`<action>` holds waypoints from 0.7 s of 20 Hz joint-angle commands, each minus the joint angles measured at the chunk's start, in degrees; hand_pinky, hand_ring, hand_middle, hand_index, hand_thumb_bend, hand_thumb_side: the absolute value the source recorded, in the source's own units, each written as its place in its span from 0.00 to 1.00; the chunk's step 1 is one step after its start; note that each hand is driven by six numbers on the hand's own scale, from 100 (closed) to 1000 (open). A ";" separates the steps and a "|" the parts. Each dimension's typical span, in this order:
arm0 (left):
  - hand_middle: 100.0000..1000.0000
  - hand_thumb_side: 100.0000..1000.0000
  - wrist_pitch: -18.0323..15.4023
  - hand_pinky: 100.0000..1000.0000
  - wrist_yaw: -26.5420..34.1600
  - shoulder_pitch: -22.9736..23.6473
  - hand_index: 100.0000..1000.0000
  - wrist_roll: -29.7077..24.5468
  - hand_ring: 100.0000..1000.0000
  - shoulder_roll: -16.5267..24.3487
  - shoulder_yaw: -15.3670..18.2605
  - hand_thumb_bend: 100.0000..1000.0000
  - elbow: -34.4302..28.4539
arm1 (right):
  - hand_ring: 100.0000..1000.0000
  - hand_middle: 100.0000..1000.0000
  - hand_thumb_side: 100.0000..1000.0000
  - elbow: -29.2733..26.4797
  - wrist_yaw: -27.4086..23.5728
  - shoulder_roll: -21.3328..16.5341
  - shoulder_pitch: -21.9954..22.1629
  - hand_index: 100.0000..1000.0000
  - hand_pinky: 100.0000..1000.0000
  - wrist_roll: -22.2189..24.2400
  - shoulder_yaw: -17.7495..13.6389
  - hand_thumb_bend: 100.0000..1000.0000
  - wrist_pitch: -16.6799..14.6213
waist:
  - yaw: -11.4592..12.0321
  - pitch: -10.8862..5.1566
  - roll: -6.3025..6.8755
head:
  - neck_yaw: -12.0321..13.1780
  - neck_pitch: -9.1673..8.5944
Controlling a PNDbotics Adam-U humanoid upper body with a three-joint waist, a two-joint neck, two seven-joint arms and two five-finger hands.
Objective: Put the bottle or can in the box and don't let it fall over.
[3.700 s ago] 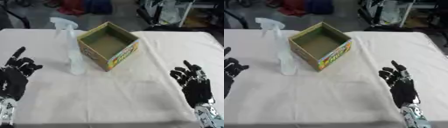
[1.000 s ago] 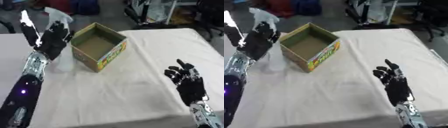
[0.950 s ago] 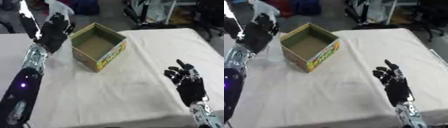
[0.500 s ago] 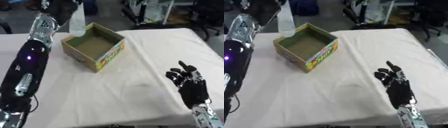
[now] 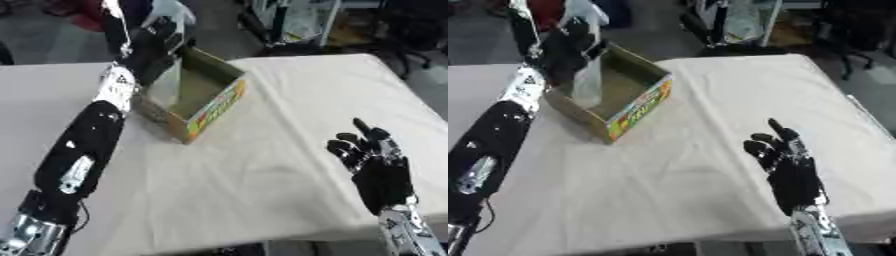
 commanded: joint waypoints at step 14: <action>0.19 0.92 -13.43 0.51 7.65 24.63 0.95 9.89 0.21 14.98 13.49 0.49 -38.48 | 0.68 0.61 0.74 -1.06 0.23 -1.47 0.26 0.96 0.84 -1.16 -1.90 0.00 -1.06 | 4.86 -0.12 0.76 | -4.58 -0.14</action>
